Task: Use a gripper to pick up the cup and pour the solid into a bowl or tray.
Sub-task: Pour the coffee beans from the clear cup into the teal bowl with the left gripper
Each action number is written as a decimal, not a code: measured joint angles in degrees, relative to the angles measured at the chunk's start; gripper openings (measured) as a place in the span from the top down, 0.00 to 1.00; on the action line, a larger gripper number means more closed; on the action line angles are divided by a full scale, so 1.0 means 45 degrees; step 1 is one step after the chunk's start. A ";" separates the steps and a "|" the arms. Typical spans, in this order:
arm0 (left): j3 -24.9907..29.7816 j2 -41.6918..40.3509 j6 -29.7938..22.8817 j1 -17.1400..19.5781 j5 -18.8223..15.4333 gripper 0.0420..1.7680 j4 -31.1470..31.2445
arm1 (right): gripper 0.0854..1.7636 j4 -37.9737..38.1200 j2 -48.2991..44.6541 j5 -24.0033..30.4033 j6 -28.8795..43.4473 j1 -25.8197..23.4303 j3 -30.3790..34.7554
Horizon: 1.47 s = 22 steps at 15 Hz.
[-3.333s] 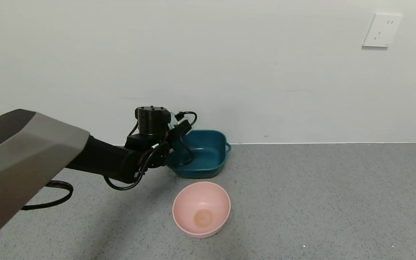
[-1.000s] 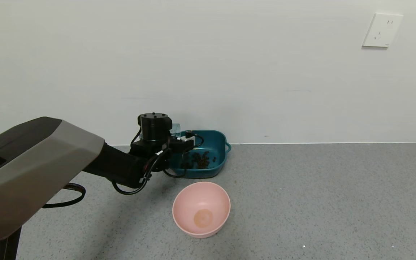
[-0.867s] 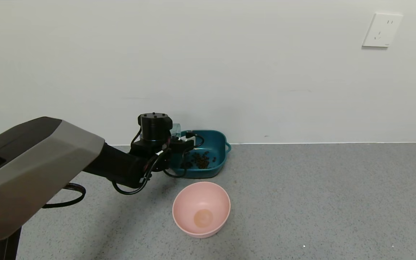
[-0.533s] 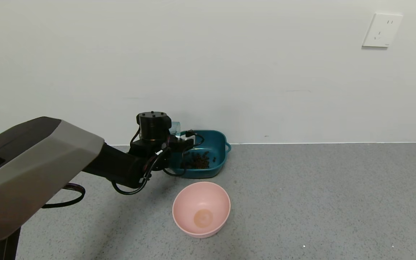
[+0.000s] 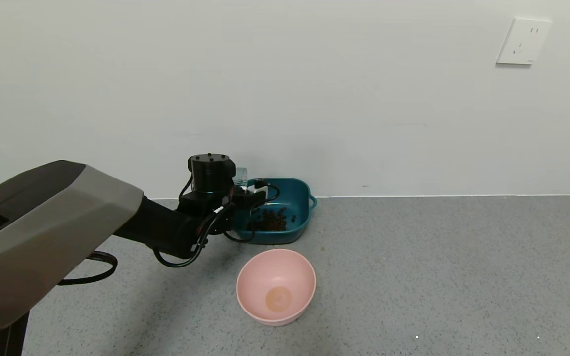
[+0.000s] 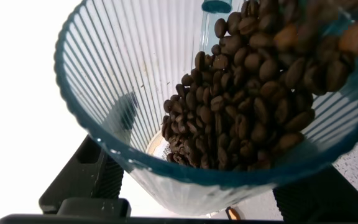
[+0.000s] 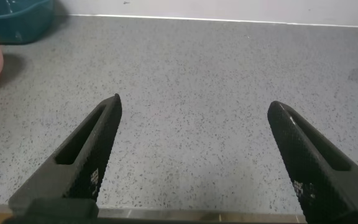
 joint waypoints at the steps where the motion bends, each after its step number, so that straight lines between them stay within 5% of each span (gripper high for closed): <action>1: 0.0000 0.0000 0.0003 -0.0005 0.0000 0.26 0.0005 | 0.03 0.0000 0.0000 0.0000 0.0000 0.0000 0.0000; 15: 0.0081 -0.0062 -0.0127 -0.0022 0.0000 0.26 -0.0019 | 0.03 0.0005 0.0000 0.0000 0.0003 0.0000 0.0000; 22: 0.0680 -0.0157 -0.0569 0.0000 -0.0211 0.26 -0.1222 | 0.03 0.0005 0.0000 0.0000 0.0000 0.0000 0.0000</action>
